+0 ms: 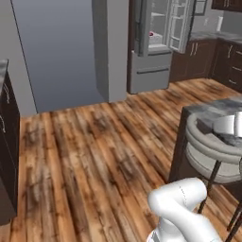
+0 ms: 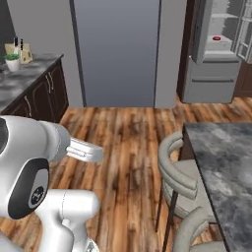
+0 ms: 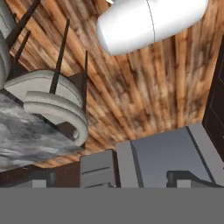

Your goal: Take the cupcake and donut from the fridge and place them on the empty tray on the dining counter.

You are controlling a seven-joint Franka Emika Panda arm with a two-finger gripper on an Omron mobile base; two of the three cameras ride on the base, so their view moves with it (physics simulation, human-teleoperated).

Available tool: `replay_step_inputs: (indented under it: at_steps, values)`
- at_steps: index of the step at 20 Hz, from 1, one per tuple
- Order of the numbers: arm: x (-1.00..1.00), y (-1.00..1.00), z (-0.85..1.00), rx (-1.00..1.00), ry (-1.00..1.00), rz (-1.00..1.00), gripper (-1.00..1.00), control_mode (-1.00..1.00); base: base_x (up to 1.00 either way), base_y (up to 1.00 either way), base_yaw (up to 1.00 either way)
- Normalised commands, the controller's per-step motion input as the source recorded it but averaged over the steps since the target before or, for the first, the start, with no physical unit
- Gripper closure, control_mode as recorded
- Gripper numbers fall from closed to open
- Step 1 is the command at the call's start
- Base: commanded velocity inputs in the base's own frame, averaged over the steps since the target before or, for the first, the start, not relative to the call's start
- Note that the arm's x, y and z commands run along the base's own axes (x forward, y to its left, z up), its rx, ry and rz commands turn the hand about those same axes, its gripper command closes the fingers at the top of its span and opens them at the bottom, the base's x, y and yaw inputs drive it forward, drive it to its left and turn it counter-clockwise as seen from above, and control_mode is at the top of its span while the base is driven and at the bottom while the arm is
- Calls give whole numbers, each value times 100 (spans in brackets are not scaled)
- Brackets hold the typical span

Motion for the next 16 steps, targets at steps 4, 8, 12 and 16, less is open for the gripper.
replay_step_inputs:
  at_steps: [4,8,12,16]
  values:
    - [0,0,0,0,0,0,-100,100,100,24,1]
    - [0,0,0,0,0,0,-100,100,100,21,2]
    - [0,0,0,0,0,0,-100,100,100,0,-5]
    - [0,0,0,0,0,0,-100,100,100,0,-17]
